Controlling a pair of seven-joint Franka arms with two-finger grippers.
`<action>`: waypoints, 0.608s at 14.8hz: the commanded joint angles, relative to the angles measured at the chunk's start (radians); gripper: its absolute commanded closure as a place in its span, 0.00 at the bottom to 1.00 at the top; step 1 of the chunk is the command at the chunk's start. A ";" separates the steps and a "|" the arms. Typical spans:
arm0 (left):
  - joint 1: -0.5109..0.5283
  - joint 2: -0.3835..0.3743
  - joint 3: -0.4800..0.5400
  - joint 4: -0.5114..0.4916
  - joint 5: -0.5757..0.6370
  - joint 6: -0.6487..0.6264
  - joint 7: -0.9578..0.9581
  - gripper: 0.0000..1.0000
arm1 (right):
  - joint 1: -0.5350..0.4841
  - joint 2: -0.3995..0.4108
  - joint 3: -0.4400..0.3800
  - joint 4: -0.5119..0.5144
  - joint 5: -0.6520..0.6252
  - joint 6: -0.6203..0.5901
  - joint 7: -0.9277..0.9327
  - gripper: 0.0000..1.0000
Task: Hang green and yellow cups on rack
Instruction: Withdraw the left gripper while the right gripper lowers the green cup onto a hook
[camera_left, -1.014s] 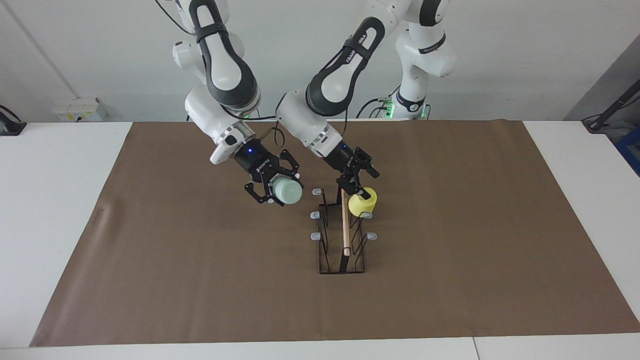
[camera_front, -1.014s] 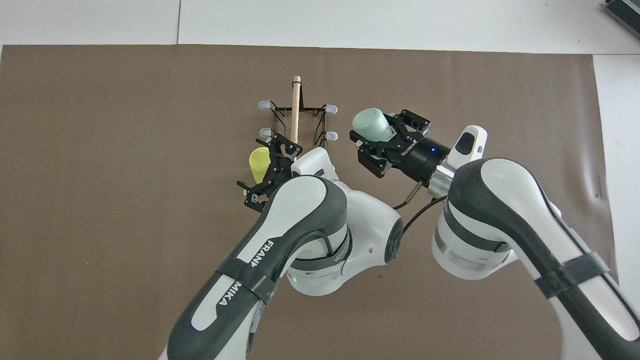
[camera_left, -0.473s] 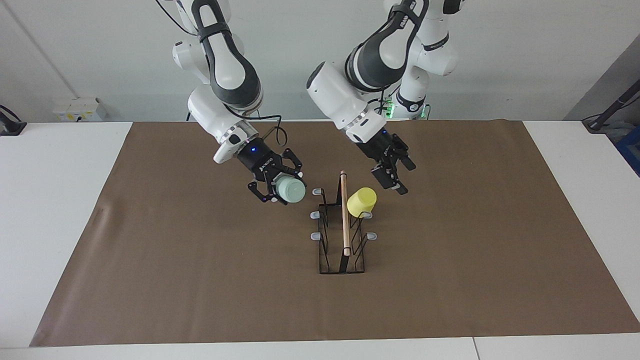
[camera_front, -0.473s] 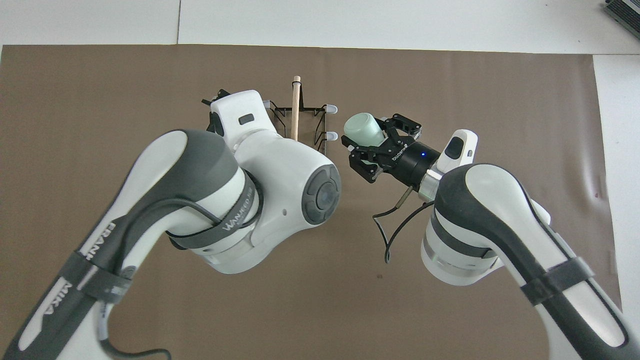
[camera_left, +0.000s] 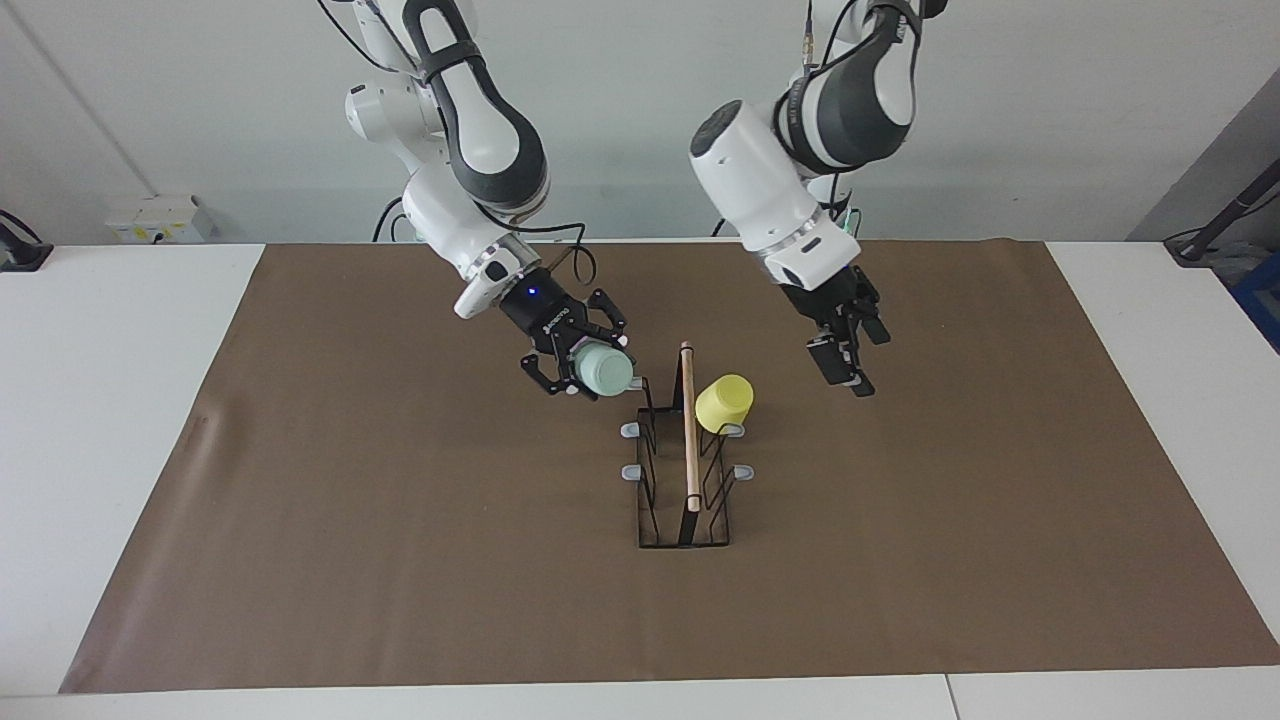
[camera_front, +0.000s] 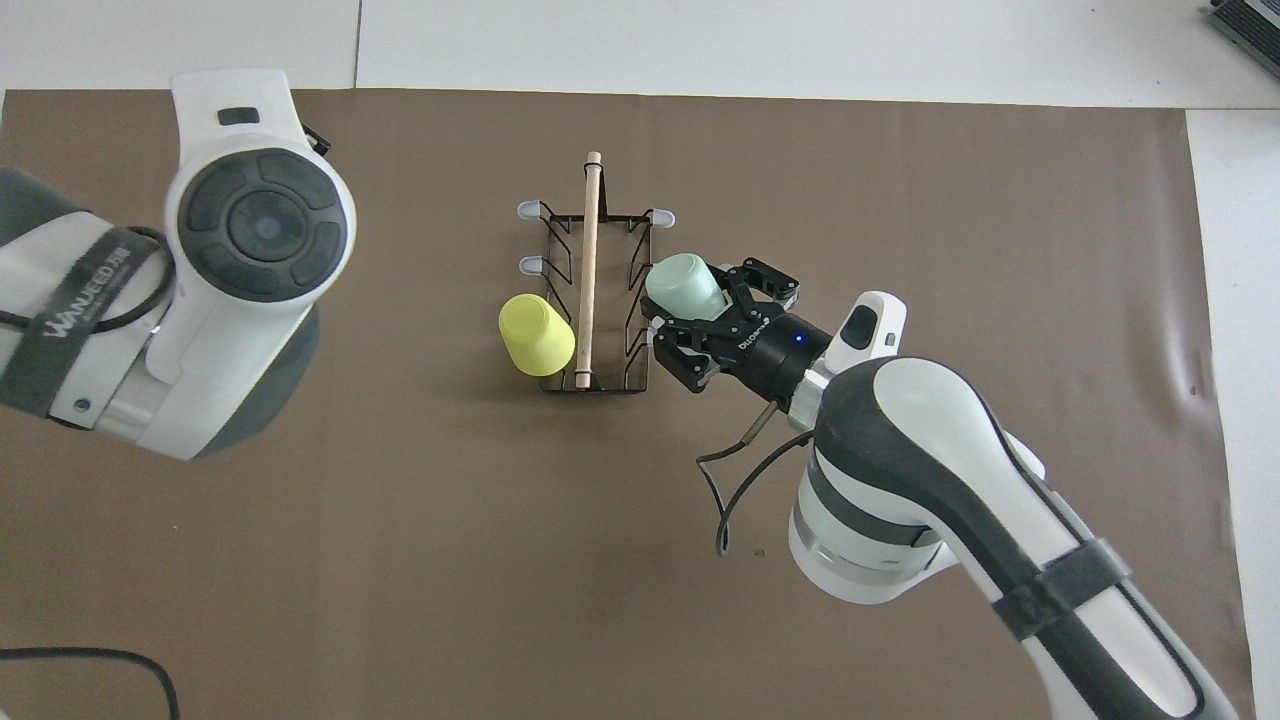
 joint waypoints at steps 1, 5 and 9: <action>0.104 -0.041 -0.018 -0.019 -0.172 0.043 0.274 0.00 | 0.029 0.031 0.002 0.039 0.048 0.027 -0.020 1.00; 0.213 -0.053 -0.017 -0.018 -0.379 0.037 0.656 0.00 | 0.049 0.081 0.004 0.109 0.048 0.093 -0.020 1.00; 0.259 -0.071 -0.015 -0.029 -0.519 -0.023 1.001 0.00 | 0.049 0.123 0.004 0.142 0.042 0.095 -0.042 1.00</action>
